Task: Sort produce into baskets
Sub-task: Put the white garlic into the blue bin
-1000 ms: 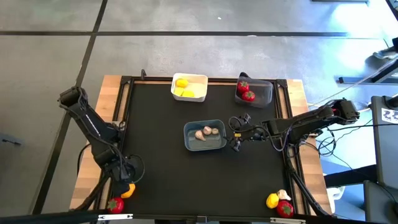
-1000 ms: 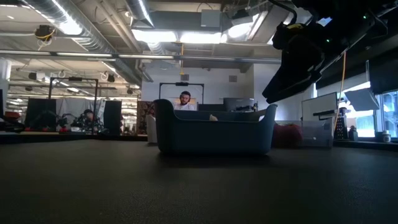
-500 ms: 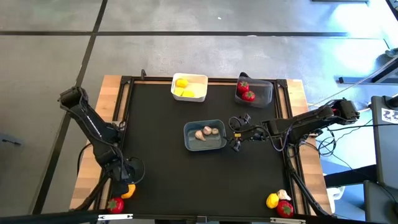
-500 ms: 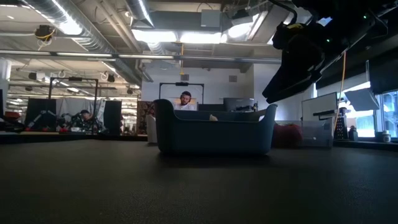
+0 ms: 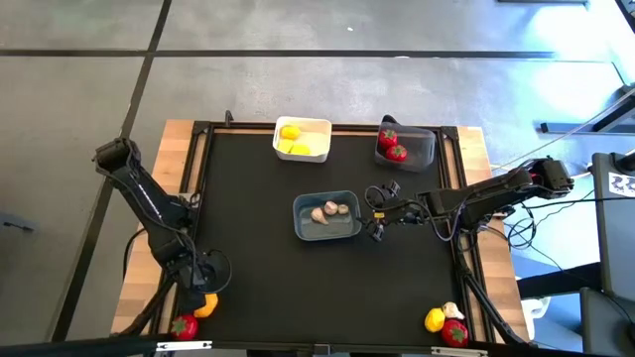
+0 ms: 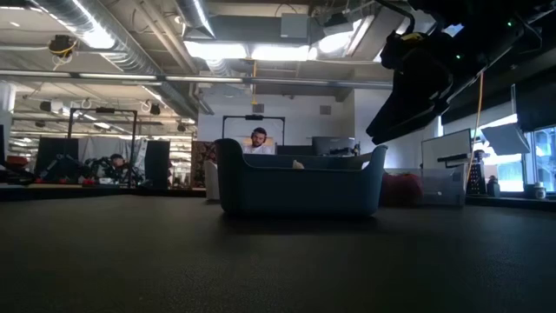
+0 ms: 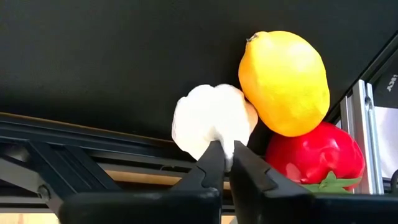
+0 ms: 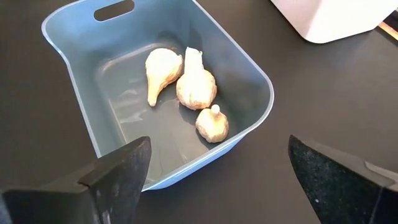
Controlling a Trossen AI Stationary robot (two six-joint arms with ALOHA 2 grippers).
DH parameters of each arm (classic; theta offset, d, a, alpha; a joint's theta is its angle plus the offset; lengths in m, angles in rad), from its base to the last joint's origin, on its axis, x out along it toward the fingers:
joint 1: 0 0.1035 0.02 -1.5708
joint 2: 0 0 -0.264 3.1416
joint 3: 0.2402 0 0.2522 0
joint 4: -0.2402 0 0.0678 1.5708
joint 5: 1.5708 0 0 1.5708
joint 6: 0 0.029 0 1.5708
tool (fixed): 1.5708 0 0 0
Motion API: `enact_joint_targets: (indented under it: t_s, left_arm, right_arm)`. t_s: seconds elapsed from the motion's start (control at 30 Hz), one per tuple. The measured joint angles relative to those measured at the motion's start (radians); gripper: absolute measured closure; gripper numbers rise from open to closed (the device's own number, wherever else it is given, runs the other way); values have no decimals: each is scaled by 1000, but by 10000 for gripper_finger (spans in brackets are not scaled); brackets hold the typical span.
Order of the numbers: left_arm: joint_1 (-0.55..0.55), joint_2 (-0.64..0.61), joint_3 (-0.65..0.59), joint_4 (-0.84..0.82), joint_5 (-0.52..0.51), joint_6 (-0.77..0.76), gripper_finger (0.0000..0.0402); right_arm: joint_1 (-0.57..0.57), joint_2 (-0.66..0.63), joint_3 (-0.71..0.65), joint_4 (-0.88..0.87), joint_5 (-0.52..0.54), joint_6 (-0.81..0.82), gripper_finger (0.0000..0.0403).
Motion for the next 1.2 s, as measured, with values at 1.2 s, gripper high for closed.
enact_joint_targets:
  t_s: [1.2]
  left_arm:
    - [232, -111, 115, -57, -360, 377, 399]
  right_arm:
    - [0, 0, 0, -3, -2, 0, 26]
